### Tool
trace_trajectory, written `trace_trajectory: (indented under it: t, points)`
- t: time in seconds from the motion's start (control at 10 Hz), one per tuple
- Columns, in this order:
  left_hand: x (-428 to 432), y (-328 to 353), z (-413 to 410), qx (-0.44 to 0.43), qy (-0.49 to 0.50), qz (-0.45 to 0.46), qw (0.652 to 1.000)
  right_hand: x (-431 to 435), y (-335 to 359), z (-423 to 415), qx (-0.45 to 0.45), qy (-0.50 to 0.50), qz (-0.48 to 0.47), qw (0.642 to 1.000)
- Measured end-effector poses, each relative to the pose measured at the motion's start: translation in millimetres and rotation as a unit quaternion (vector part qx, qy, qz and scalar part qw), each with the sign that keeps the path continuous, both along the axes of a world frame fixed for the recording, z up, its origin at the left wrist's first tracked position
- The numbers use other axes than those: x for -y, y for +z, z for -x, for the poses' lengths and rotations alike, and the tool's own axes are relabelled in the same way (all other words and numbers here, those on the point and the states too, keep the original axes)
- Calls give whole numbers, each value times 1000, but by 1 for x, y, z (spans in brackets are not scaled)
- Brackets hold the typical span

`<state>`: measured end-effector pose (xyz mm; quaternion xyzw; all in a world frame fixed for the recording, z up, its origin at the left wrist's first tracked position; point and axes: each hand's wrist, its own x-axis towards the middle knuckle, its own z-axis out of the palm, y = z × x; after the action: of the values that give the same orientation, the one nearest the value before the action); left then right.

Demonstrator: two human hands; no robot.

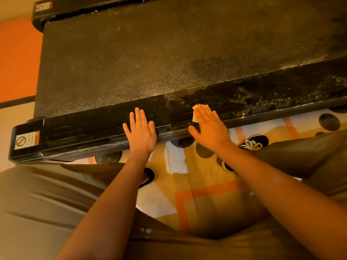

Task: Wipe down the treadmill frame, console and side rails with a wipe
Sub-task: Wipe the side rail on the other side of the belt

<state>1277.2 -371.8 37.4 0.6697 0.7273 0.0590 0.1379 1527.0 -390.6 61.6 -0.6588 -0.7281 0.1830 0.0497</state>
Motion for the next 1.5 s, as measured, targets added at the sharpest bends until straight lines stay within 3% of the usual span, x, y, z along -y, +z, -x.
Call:
trace_trajectory:
  t: [0.3,0.4,0.7,0.8,1.0,1.1,1.3,1.4,1.5]
  points:
    - [0,-1,-3,3,11,-8,1000,-6,-2,-58,4,-123,7,992]
    - [1,0,-3,2,11,-8,1000,-4,0,-32,-12,-124,14,992]
    - [1,0,-2,3,6,-6,1000,-11,5,88,-48,36,19,998]
    - [1,0,-2,6,10,-2,1000,-17,4,92,-40,60,17,997]
    - [1,1,-4,-2,17,-8,1000,-18,0,33,-40,5,-6,999]
    - [2,0,-5,-3,16,-11,1000,-18,0,34,-21,-26,9,999]
    - [1,0,-5,-8,18,-10,1000,-17,-1,74,-29,18,21,999]
    - [1,0,-6,-7,20,-12,1000,-17,2,51,-42,20,8,999]
    - [1,-1,-6,-5,22,-18,1000,-16,3,5,-44,-39,-3,998]
